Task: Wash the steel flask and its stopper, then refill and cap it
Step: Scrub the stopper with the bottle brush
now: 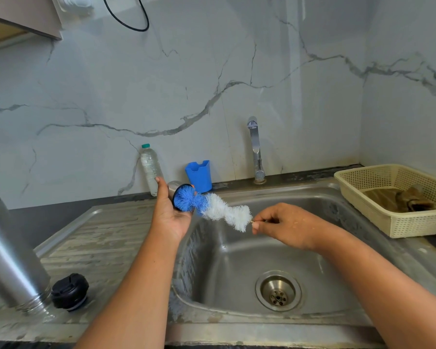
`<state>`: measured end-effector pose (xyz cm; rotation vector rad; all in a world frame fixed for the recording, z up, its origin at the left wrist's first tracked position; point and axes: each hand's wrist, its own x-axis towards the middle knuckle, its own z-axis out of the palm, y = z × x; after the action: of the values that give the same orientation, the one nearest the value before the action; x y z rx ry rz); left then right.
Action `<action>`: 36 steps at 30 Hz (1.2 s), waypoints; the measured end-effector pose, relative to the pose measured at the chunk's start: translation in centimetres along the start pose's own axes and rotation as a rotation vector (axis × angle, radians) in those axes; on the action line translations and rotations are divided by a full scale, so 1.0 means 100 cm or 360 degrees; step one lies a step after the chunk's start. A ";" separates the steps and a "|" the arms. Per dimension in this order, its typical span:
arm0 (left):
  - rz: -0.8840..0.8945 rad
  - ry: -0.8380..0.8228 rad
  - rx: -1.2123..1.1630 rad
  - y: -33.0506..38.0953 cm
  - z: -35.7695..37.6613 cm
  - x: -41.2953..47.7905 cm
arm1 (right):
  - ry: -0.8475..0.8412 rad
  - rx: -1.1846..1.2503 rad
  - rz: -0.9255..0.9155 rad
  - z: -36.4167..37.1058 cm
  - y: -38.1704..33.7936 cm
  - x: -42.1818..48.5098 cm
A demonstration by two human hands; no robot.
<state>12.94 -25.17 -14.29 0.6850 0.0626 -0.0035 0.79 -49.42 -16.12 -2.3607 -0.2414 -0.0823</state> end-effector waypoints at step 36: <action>-0.0011 -0.0084 0.0731 -0.025 -0.002 0.003 | 0.0138 -0.0200 0.0067 -0.011 0.003 -0.004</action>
<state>13.13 -26.98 -15.99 1.1431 0.0128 -0.0436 0.43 -50.46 -15.64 -2.4787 -0.1481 -0.1844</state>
